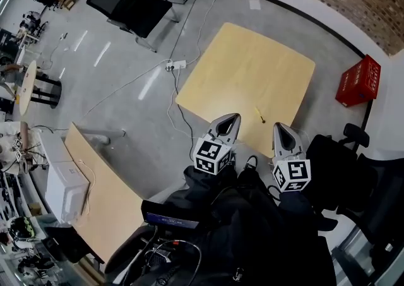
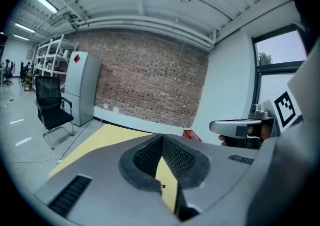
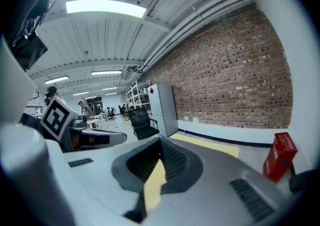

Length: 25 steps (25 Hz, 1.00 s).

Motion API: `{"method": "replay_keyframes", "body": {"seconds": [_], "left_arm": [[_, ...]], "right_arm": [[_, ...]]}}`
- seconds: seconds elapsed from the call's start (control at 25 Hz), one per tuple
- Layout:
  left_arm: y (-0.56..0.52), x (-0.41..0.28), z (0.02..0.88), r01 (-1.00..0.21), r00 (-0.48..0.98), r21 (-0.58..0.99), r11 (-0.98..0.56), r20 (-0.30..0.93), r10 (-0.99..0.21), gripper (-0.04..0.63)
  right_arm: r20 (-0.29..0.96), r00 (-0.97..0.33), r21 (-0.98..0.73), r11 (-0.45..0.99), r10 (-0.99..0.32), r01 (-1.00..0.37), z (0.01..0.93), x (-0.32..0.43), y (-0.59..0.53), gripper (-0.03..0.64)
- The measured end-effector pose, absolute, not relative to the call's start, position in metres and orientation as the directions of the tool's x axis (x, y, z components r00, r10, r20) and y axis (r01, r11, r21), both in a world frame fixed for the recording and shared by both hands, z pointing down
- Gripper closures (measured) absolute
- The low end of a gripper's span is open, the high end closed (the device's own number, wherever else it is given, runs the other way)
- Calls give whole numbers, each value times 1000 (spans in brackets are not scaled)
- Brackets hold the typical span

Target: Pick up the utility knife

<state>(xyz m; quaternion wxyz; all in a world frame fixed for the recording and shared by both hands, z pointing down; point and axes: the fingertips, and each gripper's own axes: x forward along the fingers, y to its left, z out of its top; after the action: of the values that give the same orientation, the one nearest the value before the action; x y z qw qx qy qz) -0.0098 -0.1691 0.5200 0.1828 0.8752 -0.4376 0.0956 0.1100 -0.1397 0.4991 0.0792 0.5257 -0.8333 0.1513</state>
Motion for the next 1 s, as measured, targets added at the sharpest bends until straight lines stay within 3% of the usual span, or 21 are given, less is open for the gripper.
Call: {"method": "replay_keyframes", "body": {"seconds": [1.0], "left_arm": [[-149, -32, 631, -804, 591, 309, -509, 512, -623, 595]], "right_arm": [[510, -446, -208, 398, -736, -894, 605, 83, -128, 614]]}}
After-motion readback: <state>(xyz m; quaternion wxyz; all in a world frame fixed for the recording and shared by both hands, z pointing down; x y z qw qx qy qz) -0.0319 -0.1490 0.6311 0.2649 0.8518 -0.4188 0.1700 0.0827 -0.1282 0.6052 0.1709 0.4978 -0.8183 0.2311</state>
